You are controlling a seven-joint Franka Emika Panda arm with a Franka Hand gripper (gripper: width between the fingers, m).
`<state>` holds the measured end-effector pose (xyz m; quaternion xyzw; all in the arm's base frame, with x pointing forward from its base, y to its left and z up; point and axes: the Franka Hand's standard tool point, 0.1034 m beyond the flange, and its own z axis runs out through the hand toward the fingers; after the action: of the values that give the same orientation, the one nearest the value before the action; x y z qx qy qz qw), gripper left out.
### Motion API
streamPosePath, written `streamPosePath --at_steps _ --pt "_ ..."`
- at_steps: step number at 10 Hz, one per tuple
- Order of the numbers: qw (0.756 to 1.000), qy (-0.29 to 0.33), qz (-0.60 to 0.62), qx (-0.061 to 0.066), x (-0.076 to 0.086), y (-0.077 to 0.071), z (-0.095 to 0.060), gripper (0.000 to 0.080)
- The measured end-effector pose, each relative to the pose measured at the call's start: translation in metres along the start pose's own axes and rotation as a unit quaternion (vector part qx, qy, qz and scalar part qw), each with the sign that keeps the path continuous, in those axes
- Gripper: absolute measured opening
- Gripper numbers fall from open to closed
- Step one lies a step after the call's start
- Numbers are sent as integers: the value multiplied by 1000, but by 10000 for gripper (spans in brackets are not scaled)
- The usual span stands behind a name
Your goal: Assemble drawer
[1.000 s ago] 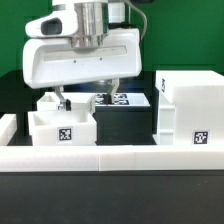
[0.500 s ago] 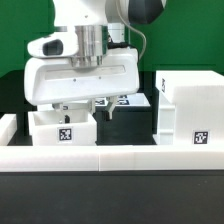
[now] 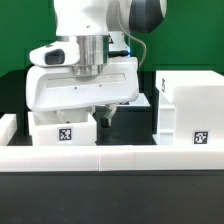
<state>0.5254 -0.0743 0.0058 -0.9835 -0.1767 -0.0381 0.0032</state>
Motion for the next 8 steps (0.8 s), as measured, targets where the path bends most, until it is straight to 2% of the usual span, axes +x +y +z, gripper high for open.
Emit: streamPosePath --at_steps 1,2,3,4,5,8 --pt "1000 0 0 0 0 0 0 438" --pt "1000 0 3 0 0 0 0 438" --pt "1000 0 4 0 1 -1 0 244" --pt "1000 0 3 0 1 -2 0 107" --pt "1000 0 3 0 1 -1 0 41" --pt "1000 0 3 0 1 -1 0 41"
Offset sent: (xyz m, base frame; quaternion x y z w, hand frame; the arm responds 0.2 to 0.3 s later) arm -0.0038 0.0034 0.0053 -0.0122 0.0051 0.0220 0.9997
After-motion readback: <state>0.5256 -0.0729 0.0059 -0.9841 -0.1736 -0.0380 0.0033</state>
